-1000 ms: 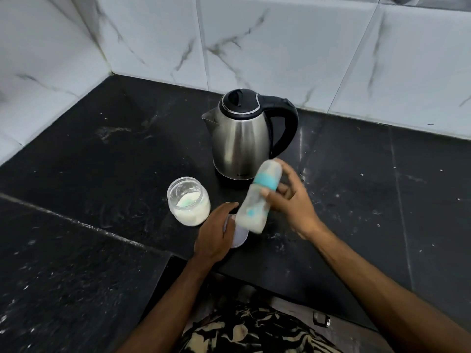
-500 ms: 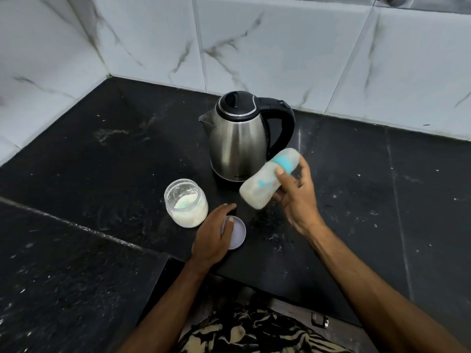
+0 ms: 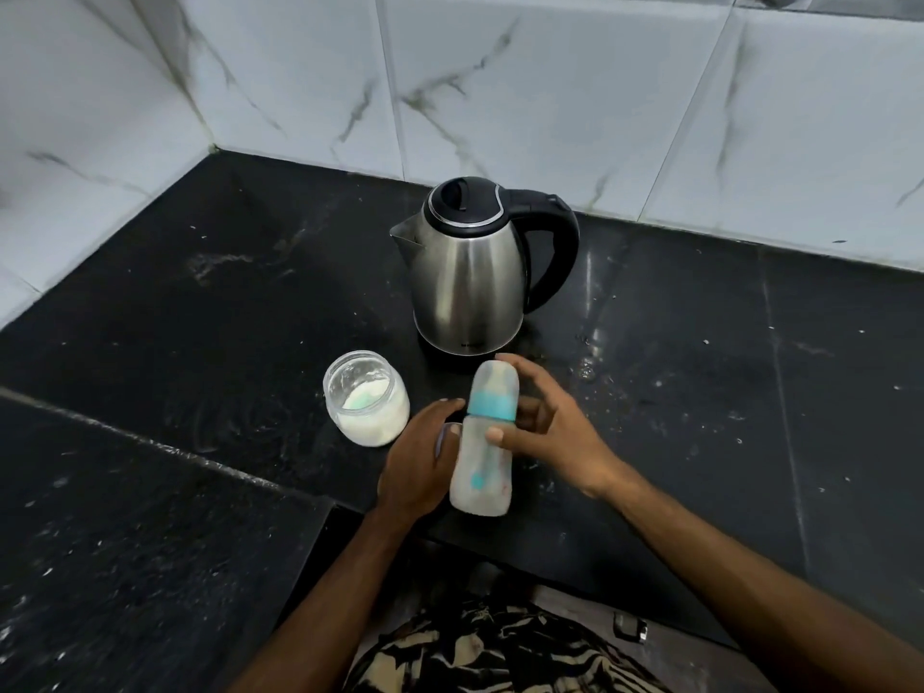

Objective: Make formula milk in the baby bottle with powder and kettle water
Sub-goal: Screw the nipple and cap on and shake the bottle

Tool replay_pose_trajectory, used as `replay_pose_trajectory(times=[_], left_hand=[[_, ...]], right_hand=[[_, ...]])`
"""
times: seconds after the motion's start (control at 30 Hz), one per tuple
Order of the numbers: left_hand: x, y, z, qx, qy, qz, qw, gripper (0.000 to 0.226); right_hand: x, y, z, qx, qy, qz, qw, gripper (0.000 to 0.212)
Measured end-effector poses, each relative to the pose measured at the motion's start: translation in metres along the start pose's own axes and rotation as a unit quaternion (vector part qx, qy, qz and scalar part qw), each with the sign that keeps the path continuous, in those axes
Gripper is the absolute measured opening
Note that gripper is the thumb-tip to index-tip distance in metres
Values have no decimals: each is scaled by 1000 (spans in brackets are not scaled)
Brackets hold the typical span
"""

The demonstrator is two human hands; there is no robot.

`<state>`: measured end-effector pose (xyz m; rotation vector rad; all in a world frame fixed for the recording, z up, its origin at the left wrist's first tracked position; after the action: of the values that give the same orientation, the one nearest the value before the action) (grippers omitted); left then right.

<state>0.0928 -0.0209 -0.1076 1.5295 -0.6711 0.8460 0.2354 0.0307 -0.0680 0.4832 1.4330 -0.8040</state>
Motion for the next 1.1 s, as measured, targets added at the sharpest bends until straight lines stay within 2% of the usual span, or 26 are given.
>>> replay_pose_trajectory(times=[0.03,0.13,0.2,0.3,0.43,0.6,1.1], left_hand=[[0,0,0,2,-2,0,1000,43],[-1,2,1,25,-6,-11,1000,37],[-5,1,1,33,-4,-18,999,34],[-9,0,0,32,-1,-24,999,40],[-9,-1,1,29,0,-25,999,40],[-8,0,1,25,5,-23,999,40],[-6,0,1,20,2,-21,1000,40]], right_hand=[[-4,3,-1,12,12,6,1000,78],[-30,39,-10,138,67,32,988,82],[-48,59,-15,177,111,86,974,86],[-61,74,-20,178,130,183,958,97],[-53,80,-24,162,115,237,951,99],[-28,73,-27,127,85,266,952,99],[-11,72,-27,141,95,260,950,102]])
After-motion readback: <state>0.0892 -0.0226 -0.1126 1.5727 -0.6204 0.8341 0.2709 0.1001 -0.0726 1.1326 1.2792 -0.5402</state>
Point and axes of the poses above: each hand's wrist, its own z-axis away from the middle knuckle, its own y-axis out of the back of the hand, x = y × z, the point moved 9 cm from there along -z, towards the middle knuckle, and after that the axes turned 3 degrees about -x, right-handed, at the moved point
